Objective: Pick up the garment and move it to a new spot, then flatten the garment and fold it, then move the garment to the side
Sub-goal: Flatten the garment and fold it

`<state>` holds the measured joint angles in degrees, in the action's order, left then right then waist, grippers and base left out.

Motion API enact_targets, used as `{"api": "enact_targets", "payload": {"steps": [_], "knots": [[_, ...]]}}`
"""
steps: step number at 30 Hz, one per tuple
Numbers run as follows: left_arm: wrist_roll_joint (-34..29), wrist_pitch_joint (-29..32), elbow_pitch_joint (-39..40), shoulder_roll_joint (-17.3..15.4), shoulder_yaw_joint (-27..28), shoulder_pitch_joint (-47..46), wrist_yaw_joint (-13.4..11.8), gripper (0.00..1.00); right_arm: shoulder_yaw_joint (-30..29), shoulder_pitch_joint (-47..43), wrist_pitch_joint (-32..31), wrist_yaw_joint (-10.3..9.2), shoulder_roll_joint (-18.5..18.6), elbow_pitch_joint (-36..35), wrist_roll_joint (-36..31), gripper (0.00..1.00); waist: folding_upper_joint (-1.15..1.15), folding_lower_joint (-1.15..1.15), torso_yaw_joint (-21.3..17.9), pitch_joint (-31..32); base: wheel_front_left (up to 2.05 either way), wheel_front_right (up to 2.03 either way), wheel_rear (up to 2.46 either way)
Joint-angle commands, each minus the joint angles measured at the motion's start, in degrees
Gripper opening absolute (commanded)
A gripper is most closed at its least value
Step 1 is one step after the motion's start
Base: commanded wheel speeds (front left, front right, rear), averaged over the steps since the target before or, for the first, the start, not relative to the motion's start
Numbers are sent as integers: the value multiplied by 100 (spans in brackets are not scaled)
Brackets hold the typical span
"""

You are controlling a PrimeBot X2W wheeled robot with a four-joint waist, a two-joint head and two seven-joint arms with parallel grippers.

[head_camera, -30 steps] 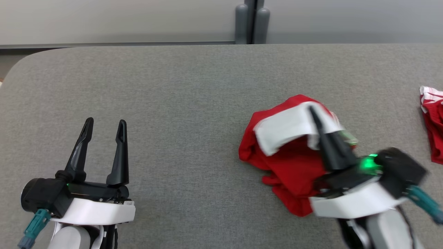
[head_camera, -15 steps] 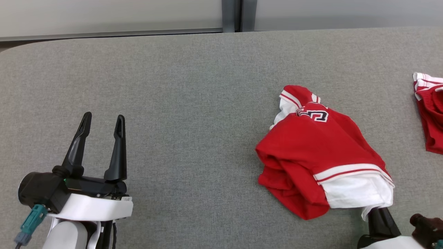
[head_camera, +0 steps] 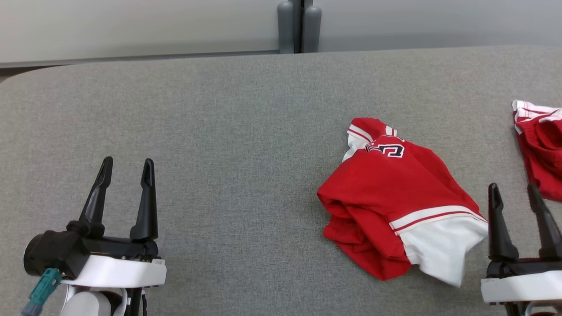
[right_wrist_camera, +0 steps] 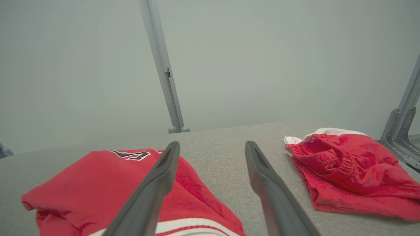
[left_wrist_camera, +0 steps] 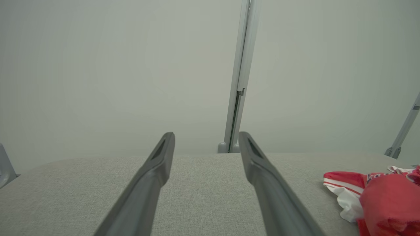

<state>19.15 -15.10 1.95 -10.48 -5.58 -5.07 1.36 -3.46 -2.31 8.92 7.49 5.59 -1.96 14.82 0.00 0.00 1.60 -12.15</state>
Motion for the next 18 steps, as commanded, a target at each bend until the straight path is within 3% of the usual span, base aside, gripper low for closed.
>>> {"api": "enact_targets", "payload": {"steps": [1,7,18], "knots": [[-55,-5,-16,-11,23,50,-21,100,-35,-29,-82,0,68,-176,-69,100,0,0,3,89,0,0,0],[-108,-5,-128,62,-46,288,-19,100,123,-137,-612,0,158,-904,-301,100,0,0,37,439,0,0,0],[-134,32,-215,66,-172,517,-87,100,317,-467,-927,0,103,-1181,-228,100,0,0,111,651,0,0,0]]}}
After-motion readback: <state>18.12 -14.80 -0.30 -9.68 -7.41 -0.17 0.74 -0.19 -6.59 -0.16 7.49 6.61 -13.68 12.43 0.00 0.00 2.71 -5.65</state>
